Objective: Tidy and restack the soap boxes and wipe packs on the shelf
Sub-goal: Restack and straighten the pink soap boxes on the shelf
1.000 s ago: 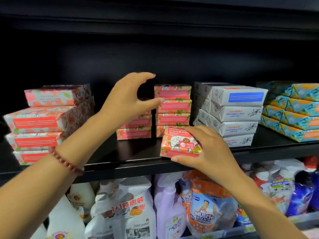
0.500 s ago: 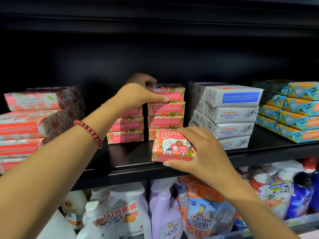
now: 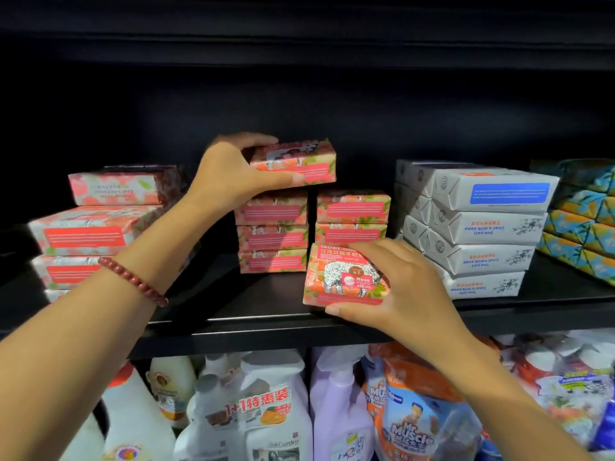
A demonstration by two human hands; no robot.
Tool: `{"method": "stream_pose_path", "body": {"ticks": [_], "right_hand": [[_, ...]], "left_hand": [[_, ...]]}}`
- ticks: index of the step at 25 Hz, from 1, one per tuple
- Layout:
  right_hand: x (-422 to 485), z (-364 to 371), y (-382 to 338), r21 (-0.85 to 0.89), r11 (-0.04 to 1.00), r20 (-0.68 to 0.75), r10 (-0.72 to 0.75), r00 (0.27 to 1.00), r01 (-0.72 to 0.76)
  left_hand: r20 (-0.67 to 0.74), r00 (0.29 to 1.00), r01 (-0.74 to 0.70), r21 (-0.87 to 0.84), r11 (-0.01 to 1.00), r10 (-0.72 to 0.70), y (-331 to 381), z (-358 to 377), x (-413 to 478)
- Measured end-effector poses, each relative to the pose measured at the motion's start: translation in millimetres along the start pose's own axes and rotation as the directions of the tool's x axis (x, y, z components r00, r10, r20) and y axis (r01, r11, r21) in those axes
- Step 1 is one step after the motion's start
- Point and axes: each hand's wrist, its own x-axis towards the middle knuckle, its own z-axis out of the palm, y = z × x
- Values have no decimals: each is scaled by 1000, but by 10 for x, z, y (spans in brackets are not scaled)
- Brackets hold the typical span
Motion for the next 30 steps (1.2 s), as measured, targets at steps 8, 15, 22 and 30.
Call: {"method": "stream_pose_path", "body": {"ticks": [8, 15, 22, 30], "right_hand": [[4, 7, -50, 7, 1000, -11, -17, 1000, 17], [-23, 8, -65, -33, 999, -6, -2, 1000, 2], [50, 114, -117, -48, 999, 48, -12, 999, 14], [344, 500, -263, -100, 992, 169, -59, 984, 77]], "left_hand": [[65, 990, 130, -119, 984, -122, -273, -104, 9], [111, 972, 225, -213, 951, -206, -369, -85, 0], [-74, 997, 41, 52, 998, -37, -161, -167, -306], [-57, 997, -30, 196, 980, 42, -321, -320, -1512]]}}
